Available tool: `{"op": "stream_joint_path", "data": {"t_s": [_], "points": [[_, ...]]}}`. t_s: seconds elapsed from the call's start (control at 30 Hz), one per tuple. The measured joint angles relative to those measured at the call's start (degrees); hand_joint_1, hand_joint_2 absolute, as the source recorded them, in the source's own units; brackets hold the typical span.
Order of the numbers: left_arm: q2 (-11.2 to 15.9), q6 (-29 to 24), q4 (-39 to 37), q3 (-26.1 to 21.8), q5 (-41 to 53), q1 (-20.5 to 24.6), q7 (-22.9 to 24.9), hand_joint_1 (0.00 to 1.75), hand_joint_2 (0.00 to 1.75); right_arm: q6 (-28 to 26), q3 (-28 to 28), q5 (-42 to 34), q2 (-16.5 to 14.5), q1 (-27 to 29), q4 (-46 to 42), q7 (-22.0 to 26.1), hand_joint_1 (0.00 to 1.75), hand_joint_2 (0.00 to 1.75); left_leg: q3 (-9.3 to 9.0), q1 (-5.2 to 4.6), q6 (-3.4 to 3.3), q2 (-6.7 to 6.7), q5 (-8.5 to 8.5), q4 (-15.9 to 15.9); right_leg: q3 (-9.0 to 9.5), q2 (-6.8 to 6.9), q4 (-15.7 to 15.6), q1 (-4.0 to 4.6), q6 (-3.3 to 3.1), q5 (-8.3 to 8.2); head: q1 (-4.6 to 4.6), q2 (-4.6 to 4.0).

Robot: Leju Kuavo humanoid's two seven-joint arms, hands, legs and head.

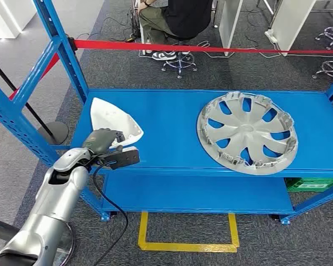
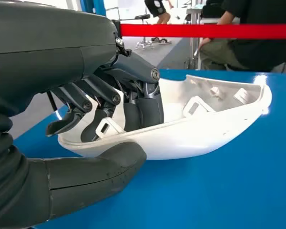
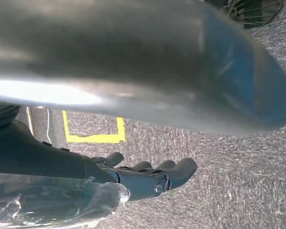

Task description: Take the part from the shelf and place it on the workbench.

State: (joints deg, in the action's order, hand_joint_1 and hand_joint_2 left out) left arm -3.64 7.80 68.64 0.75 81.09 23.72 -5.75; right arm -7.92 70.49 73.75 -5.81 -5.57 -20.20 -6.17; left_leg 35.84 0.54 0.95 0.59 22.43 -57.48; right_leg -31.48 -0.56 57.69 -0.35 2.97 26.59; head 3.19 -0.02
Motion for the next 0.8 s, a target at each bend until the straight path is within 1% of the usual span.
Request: {"op": "stream_joint_path", "data": {"t_s": [0.1, 0.17, 0.2, 0.27, 0.37, 0.43, 0.5, 0.57, 0.7, 0.8], "points": [[-0.8, 0.1, 1.2, -0.7, -3.1, -0.5, -1.2, 1.75, 1.75, 0.1, 0.0, 0.0, 0.0, 0.0, 0.0, 0.0, 0.00, 0.00, 0.01, 0.00, 0.00, 0.00, 0.00, 0.0, -0.01, 0.00, 0.0, 0.00, 0.00, 0.00, 0.00, 0.00], [-2.2, 0.7, 3.0, -1.8, -8.8, -1.1, -2.3, 1.75, 1.75, 0.2, 0.0, 0.0, 0.0, 0.0, 0.0, 0.0, 0.00, 0.00, 0.03, 0.00, 0.00, 0.00, 0.00, 0.0, -0.02, 0.01, 0.0, 0.00, 0.00, 0.00, 0.01, 0.00], [-3.4, 1.5, 4.1, -2.8, -13.8, -1.5, -2.8, 1.75, 1.75, 0.2, 0.0, -0.1, 0.0, 0.0, 0.0, 0.0, 0.00, 0.00, 0.05, 0.00, -0.01, 0.00, 0.00, 0.0, -0.03, 0.01, 0.0, 0.00, 0.01, -0.01, 0.01, 0.00], [-6.7, 3.3, 7.0, -5.9, -27.3, -1.9, -3.1, 1.75, 1.75, 0.2, 0.1, -0.2, 0.0, 0.0, 0.0, -0.1, 0.00, 0.00, 0.12, -0.01, -0.02, 0.00, -0.01, 0.0, -0.08, 0.02, 0.0, -0.01, 0.04, -0.03, -0.01, 0.00], [-11.1, 6.4, 11.0, -10.3, -46.9, -1.5, -0.8, 1.75, 1.75, 0.0, 0.1, -0.2, -0.2, -0.1, 0.0, -0.1, 0.00, 0.00, 0.15, -0.05, -0.04, 0.00, -0.02, 0.0, -0.12, -0.02, 0.0, -0.04, 0.06, -0.04, -0.01, 0.00], [-12.5, 8.7, 12.2, -11.8, -57.4, -1.3, 0.3, 1.75, 1.75, -0.1, 0.1, -0.2, -0.3, 0.0, 0.0, 0.0, 0.00, 0.00, 0.15, -0.07, -0.05, 0.00, -0.02, 0.0, -0.13, -0.01, 0.0, -0.07, 0.06, -0.04, 0.00, 0.00], [-13.2, 9.3, 12.6, -12.5, -64.3, -1.4, 0.7, 1.75, 1.75, -0.1, 0.1, -0.3, -0.3, -0.1, 0.0, 0.1, 0.00, 0.00, 0.15, -0.06, -0.06, 0.01, -0.04, 0.0, -0.14, 0.05, 0.0, -0.06, 0.06, -0.04, 0.00, 0.00], [-13.6, 9.0, 12.6, -12.7, -66.6, -1.5, 0.8, 1.75, 1.75, -0.1, 0.1, -0.5, -0.3, -0.2, 0.1, 0.2, 0.00, 0.00, 0.15, -0.05, -0.06, 0.02, -0.05, 0.0, -0.14, 0.07, 0.0, -0.05, 0.06, -0.04, -0.01, 0.00], [-13.8, 8.6, 12.6, -12.8, -66.9, -1.6, 0.7, 1.75, 1.75, -0.1, 0.1, -0.7, -0.3, -0.2, 0.1, 0.2, 0.00, 0.00, 0.15, -0.05, -0.05, 0.02, -0.06, 0.0, -0.14, 0.06, 0.0, -0.05, 0.06, -0.04, 0.00, 0.00], [-14.5, 5.5, 14.1, -12.4, -65.2, -1.8, -1.9, 1.75, 1.75, -0.2, 0.1, -1.1, -0.5, -0.2, 0.1, 0.2, 0.00, 0.00, 0.16, -0.05, -0.05, 0.01, -0.06, 0.0, -0.15, 0.05, 0.0, -0.05, 0.06, -0.04, -0.01, 0.00]]}}
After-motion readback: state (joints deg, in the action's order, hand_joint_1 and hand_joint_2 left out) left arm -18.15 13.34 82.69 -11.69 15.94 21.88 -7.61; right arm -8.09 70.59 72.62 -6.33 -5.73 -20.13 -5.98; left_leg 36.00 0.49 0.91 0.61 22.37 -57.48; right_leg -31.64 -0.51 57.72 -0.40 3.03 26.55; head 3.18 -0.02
